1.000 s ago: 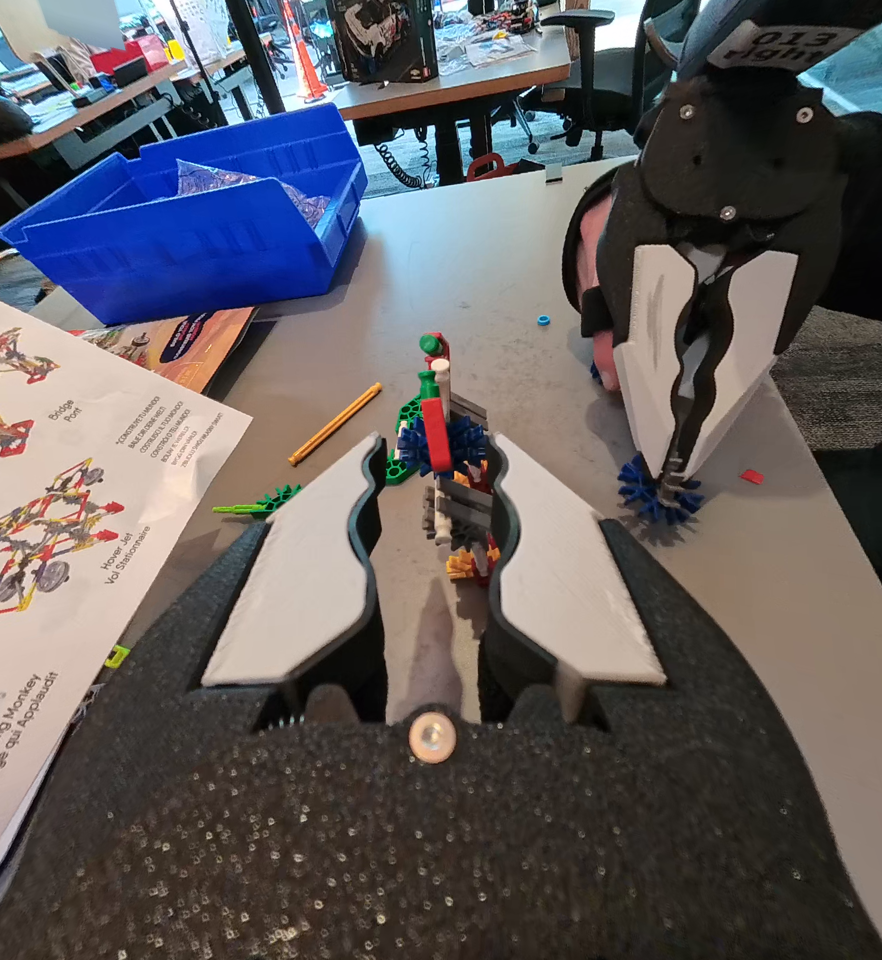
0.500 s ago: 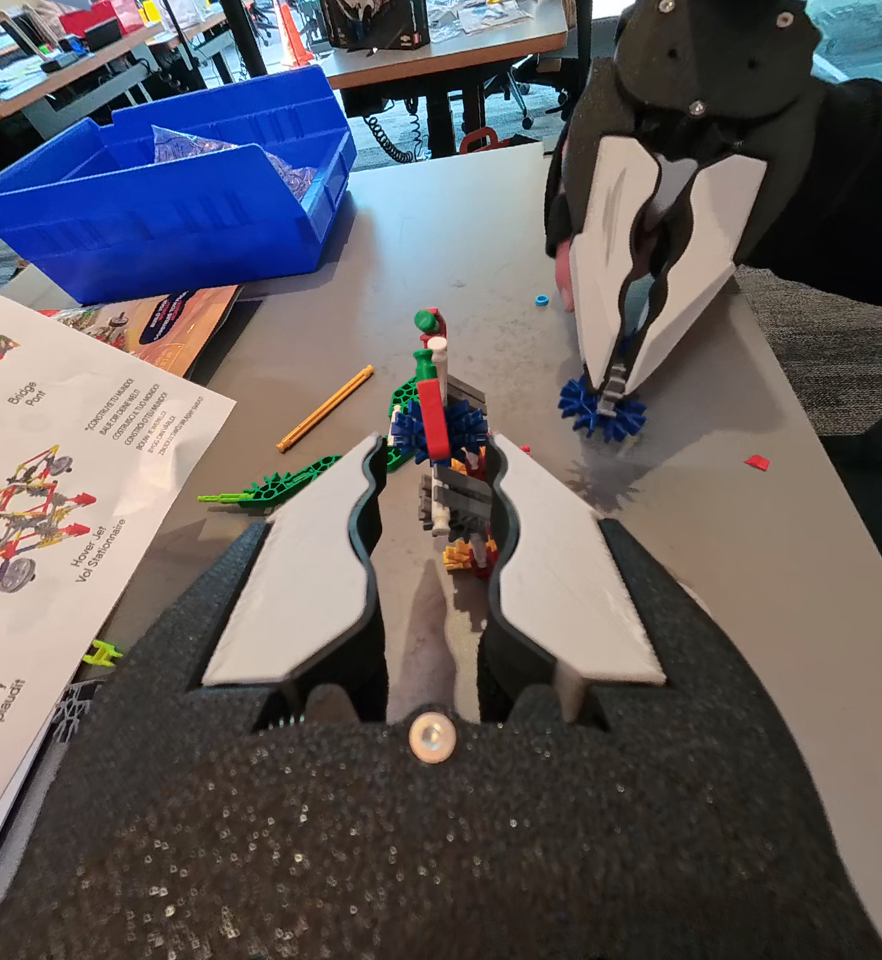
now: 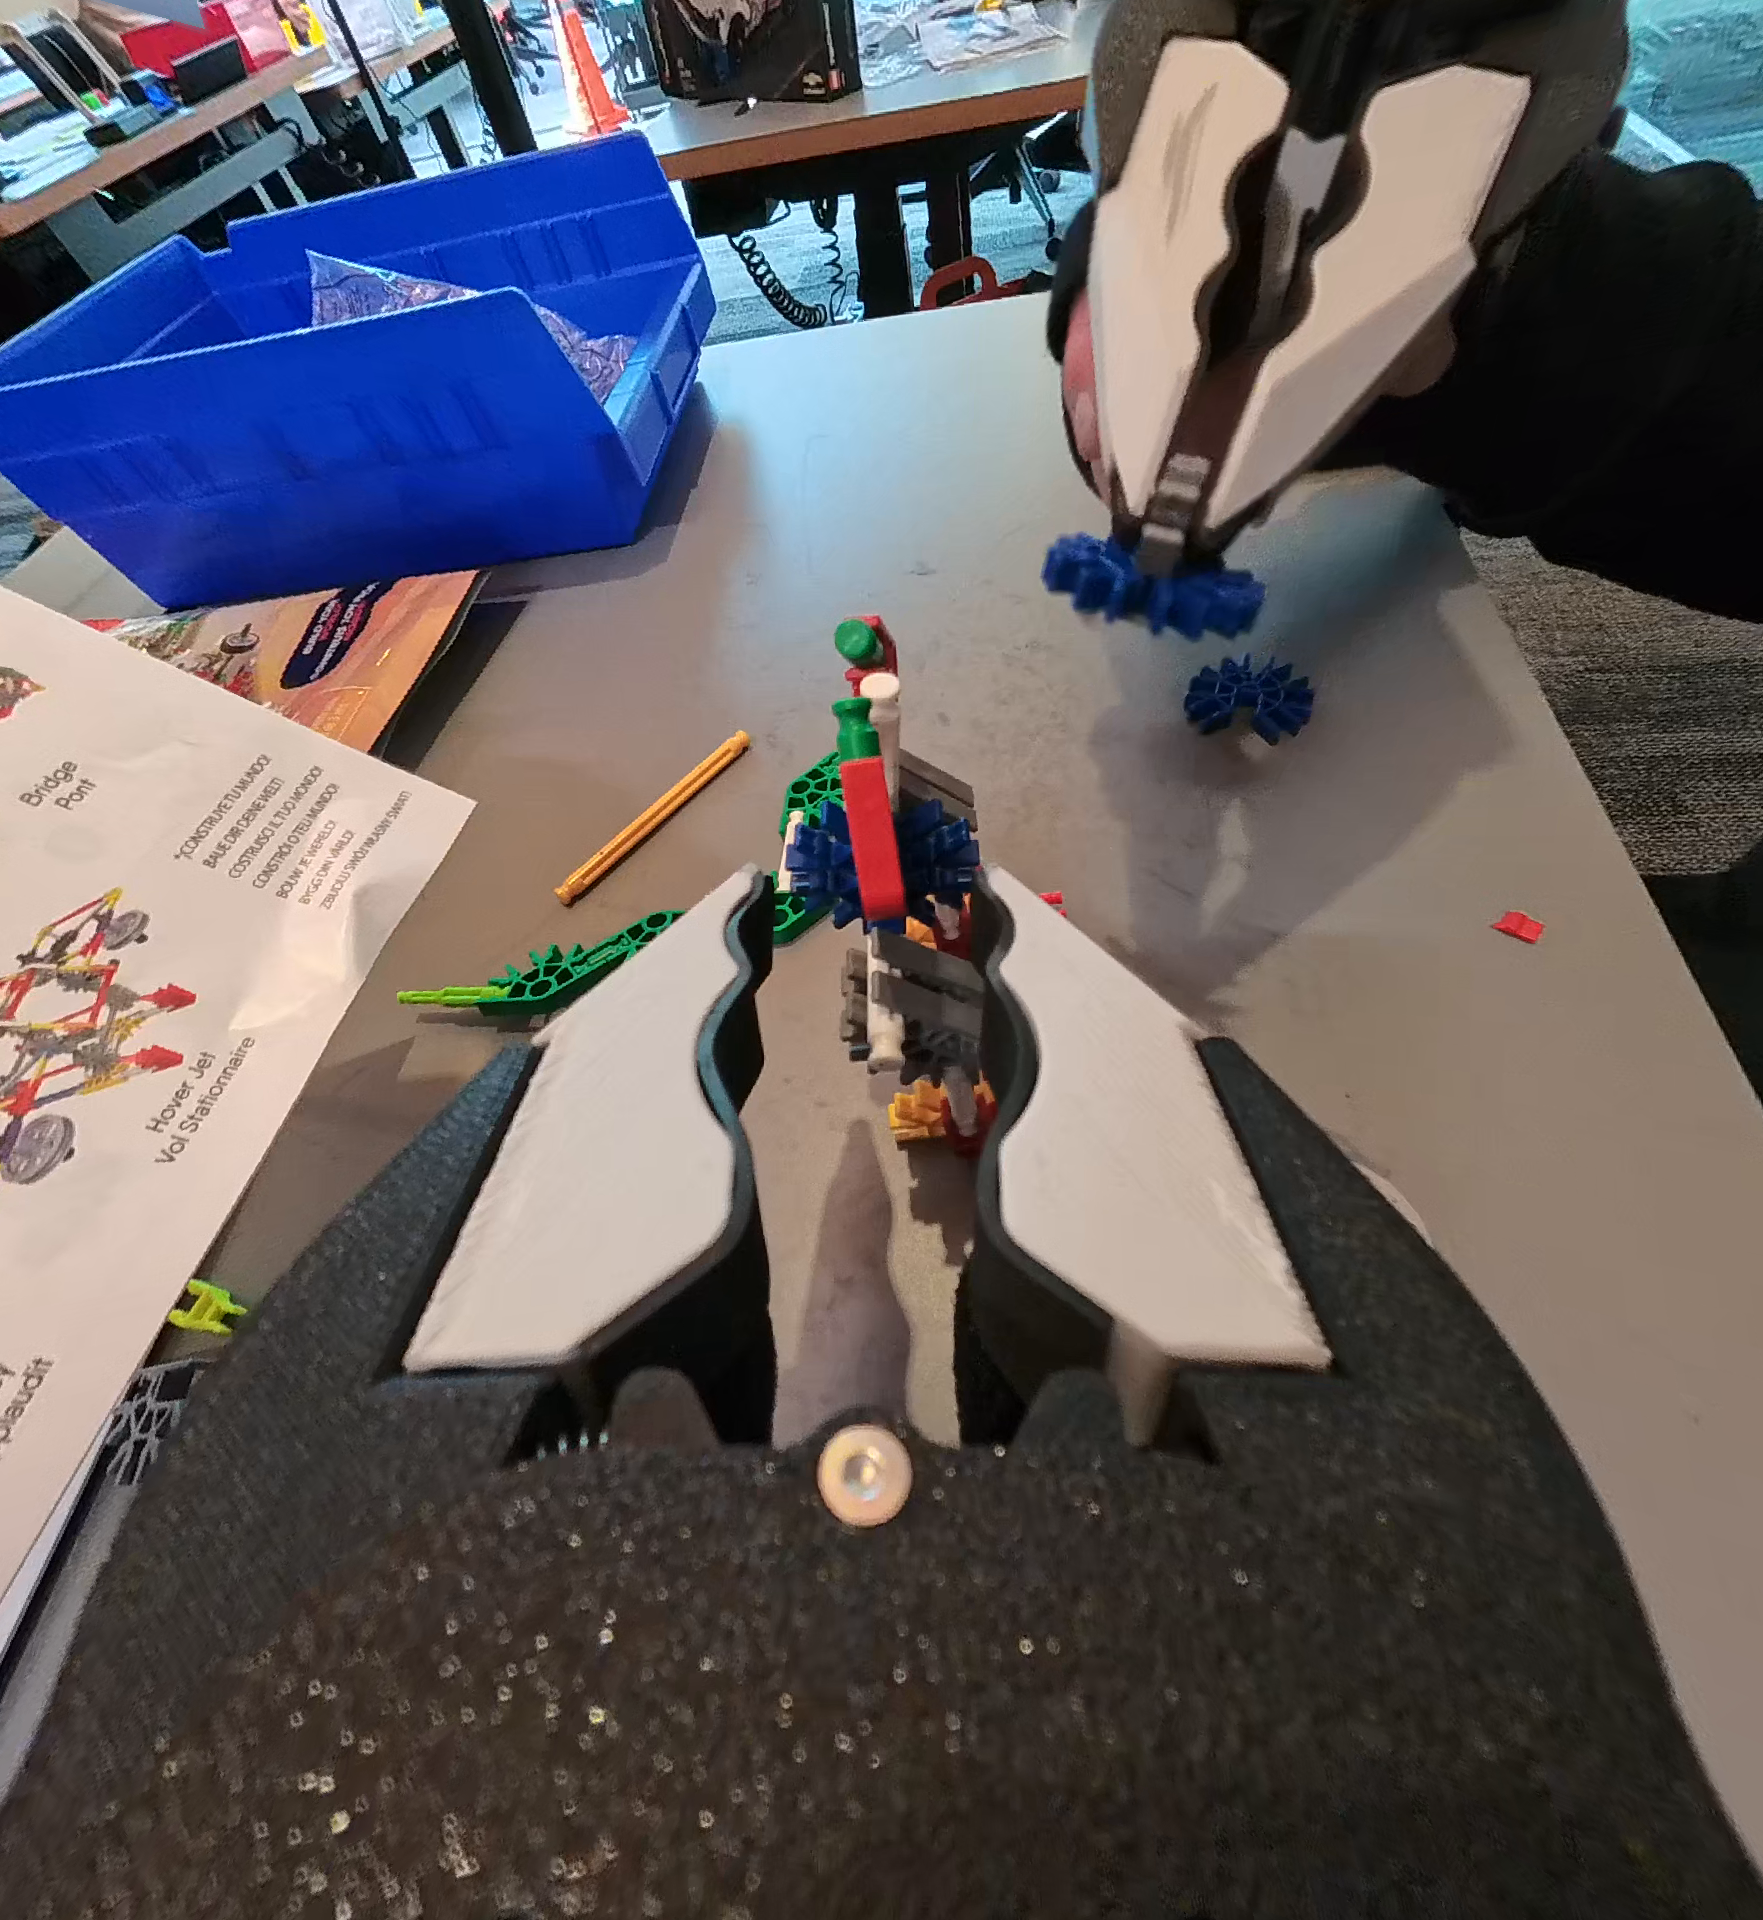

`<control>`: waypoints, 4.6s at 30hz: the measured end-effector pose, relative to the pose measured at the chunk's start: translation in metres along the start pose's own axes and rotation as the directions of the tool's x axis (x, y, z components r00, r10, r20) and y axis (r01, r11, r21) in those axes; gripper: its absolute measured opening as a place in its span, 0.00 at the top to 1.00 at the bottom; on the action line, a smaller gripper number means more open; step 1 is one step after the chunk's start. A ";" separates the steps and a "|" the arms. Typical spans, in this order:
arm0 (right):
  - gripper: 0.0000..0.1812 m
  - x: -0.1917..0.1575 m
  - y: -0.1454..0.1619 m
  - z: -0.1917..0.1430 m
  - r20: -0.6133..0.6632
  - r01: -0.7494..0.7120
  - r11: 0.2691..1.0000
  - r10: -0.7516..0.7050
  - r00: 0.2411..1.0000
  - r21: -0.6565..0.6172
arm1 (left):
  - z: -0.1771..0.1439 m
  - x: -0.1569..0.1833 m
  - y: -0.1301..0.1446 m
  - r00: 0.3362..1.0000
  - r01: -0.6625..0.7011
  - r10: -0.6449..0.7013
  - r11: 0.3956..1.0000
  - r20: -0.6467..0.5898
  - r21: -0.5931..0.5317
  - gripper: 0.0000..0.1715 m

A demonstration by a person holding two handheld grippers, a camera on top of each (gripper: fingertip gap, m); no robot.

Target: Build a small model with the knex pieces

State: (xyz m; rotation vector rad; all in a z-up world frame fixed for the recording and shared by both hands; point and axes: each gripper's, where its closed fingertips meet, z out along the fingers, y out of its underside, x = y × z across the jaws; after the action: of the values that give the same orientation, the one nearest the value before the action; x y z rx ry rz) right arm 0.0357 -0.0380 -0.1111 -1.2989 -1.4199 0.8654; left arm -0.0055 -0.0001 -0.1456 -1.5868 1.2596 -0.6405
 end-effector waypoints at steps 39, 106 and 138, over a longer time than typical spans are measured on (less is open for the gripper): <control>0.97 0.039 -0.011 -0.005 -0.044 -0.142 0.971 0.153 0.987 0.194 | 0.004 0.001 0.004 1.000 0.002 -0.002 1.000 -0.014 -0.014 0.79; 0.97 0.016 -0.052 0.028 0.213 -0.351 0.918 0.311 0.926 0.183 | -0.026 0.015 -0.069 0.984 -0.171 0.147 0.944 0.104 0.282 0.86; 0.87 0.027 -0.049 0.027 -0.009 -0.186 0.971 0.189 0.982 0.148 | -0.037 -0.009 -0.073 0.996 0.032 -0.062 0.928 0.068 0.372 0.87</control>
State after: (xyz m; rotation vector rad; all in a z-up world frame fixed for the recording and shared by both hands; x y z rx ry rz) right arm -0.0023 -0.0165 -0.0669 -1.3404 -1.2049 1.0578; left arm -0.0092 -0.0061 -0.0639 -1.3153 0.9756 -0.7882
